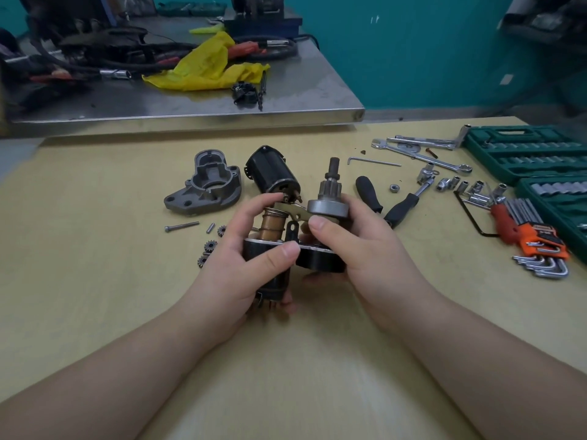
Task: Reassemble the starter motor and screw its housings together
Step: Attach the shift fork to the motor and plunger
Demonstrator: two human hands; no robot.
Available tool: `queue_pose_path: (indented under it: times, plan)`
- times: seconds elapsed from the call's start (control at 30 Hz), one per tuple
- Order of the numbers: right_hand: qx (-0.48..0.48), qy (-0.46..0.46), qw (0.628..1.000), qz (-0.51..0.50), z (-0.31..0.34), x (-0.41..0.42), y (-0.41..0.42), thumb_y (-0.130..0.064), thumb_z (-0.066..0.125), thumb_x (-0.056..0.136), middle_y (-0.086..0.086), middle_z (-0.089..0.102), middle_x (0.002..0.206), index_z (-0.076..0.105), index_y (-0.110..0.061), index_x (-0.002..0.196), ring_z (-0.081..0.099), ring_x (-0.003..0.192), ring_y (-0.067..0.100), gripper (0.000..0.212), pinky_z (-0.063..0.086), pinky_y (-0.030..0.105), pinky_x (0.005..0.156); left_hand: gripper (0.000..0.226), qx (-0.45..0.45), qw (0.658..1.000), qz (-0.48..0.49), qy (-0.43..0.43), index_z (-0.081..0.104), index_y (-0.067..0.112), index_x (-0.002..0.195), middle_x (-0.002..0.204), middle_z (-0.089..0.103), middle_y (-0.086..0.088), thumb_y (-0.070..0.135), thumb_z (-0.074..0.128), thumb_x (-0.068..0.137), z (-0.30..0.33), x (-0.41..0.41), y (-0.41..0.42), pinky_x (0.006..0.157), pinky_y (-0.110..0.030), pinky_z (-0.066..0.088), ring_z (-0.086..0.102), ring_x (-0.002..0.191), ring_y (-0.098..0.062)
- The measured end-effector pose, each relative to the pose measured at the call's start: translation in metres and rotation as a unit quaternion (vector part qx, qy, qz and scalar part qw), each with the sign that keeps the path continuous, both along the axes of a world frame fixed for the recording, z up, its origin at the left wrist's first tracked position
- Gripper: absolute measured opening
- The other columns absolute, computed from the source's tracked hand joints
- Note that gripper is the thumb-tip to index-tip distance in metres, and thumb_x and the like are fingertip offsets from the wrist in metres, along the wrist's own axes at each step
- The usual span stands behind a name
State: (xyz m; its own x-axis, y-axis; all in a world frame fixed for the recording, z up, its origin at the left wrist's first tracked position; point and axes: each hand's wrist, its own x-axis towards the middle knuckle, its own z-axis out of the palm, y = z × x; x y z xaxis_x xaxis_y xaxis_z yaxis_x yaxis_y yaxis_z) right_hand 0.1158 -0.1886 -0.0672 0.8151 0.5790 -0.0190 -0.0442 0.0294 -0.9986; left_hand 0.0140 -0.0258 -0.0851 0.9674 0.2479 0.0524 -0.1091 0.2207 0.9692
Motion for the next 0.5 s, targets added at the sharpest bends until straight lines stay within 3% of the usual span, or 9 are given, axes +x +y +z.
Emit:
queue_pose_path:
  times: [0.17, 0.33, 0.5]
  plan:
    - [0.010, -0.014, 1.000, -0.009, -0.002, -0.001, 0.000, -0.040, 0.069, 0.094, 0.001, 0.077, 0.109, 0.068, -0.037, 0.128, 0.076, 0.107, 0.028, 0.034, 0.062, 0.064, 0.092, 0.070, 0.012, 1.000, 0.007, 0.010, 0.057, 0.044, 0.143, 0.112, 0.062, -0.028, 0.034, 0.085, 0.080, 0.000, -0.001, 0.001, 0.058, -0.045, 0.060, 0.069, 0.066, -0.032]
    - [0.030, -0.007, 1.000, 0.008, 0.001, 0.000, -0.001, -0.030, 0.071, 0.096, 0.002, 0.078, 0.114, 0.067, -0.027, 0.132, 0.076, 0.109, 0.024, 0.036, 0.063, 0.056, 0.093, 0.071, 0.026, 1.000, 0.003, -0.001, 0.054, 0.040, 0.142, 0.113, 0.069, -0.014, 0.031, 0.090, 0.082, -0.006, 0.000, 0.003, 0.059, -0.047, 0.061, 0.072, 0.073, -0.033]
    - [0.027, -0.017, 0.999, 0.023, -0.002, 0.001, -0.001, -0.031, 0.074, 0.093, 0.004, 0.078, 0.119, 0.067, -0.026, 0.131, 0.075, 0.113, 0.029, 0.039, 0.059, 0.062, 0.100, 0.076, 0.040, 0.999, 0.014, -0.008, 0.051, 0.037, 0.139, 0.112, 0.069, -0.014, 0.039, 0.097, 0.078, -0.011, -0.003, 0.005, 0.055, -0.043, 0.058, 0.071, 0.069, -0.035]
